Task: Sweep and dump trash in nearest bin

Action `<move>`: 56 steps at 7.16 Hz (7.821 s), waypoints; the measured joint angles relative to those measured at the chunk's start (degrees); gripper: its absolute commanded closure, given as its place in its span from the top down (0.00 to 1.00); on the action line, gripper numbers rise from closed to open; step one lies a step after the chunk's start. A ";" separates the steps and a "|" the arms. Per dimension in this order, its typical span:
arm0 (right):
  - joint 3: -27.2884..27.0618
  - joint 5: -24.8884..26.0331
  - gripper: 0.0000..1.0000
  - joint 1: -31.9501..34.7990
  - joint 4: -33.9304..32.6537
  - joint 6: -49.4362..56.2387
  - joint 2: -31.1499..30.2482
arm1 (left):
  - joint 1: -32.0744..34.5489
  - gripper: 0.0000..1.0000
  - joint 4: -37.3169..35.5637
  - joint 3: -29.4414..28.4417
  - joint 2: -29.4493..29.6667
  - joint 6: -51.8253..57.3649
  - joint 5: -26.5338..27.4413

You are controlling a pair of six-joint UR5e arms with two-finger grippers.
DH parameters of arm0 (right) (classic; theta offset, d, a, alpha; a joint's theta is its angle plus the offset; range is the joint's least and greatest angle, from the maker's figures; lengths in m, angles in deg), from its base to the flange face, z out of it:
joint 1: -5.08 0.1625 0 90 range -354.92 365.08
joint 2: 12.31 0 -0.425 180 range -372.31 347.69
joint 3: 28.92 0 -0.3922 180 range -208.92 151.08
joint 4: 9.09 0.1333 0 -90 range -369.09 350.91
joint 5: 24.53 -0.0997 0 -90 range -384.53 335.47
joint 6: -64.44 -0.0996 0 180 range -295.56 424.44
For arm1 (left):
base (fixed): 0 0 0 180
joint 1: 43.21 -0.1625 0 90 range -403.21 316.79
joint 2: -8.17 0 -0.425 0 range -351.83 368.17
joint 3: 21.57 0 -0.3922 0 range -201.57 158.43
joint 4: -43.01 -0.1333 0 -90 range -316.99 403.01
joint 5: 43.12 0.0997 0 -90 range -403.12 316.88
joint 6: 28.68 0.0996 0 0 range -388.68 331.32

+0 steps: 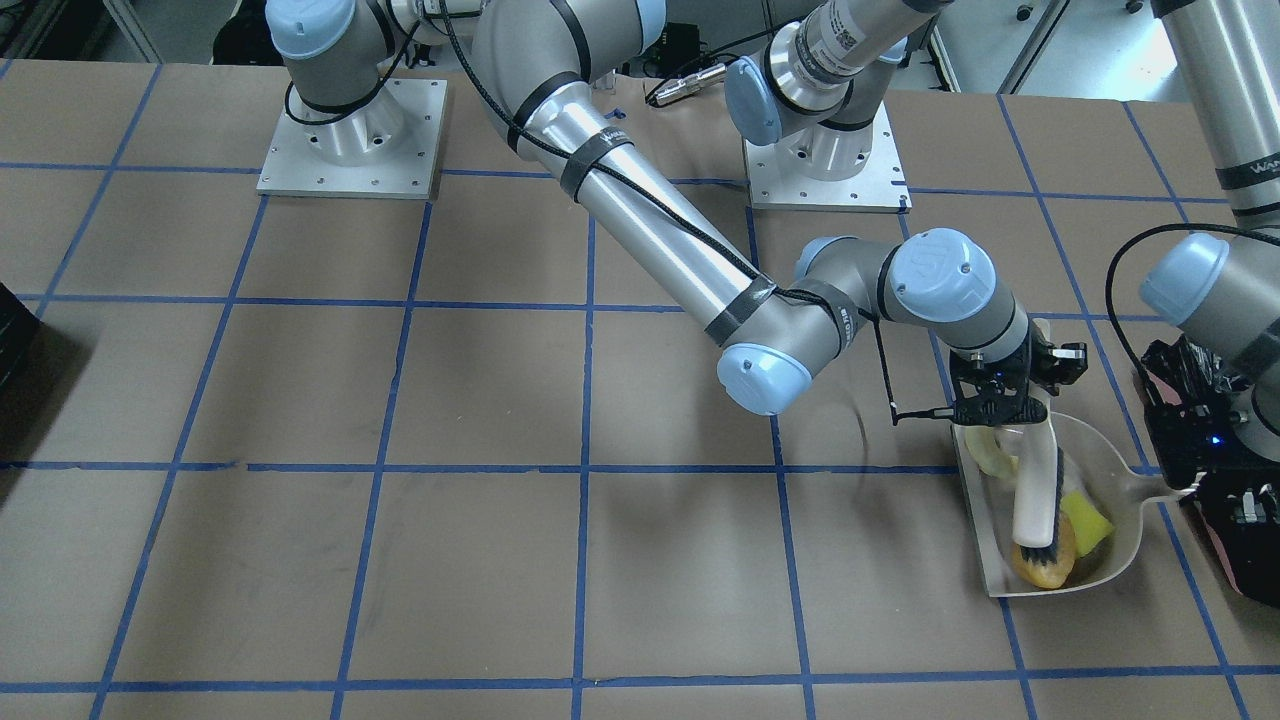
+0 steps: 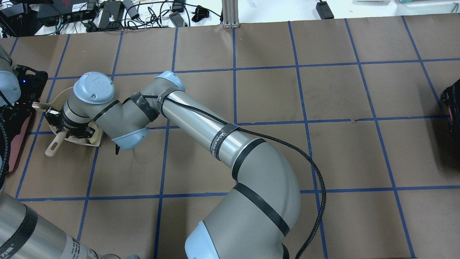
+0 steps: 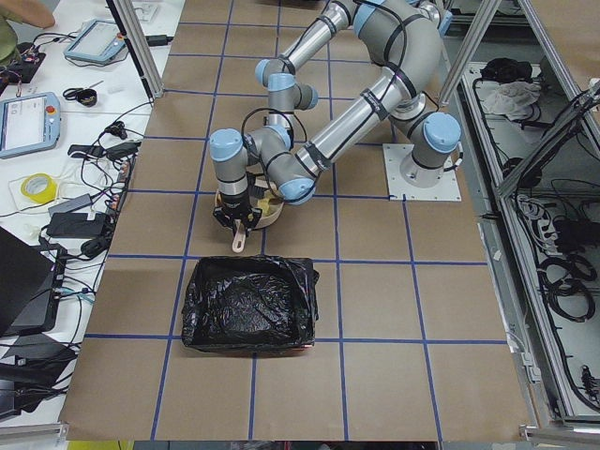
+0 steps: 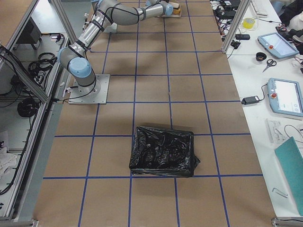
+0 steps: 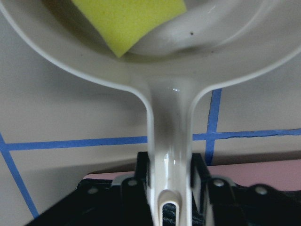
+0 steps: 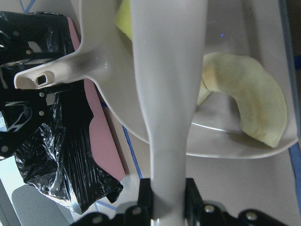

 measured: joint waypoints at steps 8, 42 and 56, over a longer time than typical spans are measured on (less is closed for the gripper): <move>-14.53 9.50 0.00 -10.50 34.81 21.74 -22.43 | -6.38 0.00 6.79 -1.99 -5.48 -7.48 -15.43; -52.57 32.92 1.00 -38.95 47.89 68.98 -66.46 | -5.24 0.00 -9.75 -14.88 -7.06 -2.34 8.24; -44.65 35.74 1.00 -43.71 51.35 74.43 -62.28 | 43.20 0.00 20.42 -5.38 -4.73 -128.02 -12.62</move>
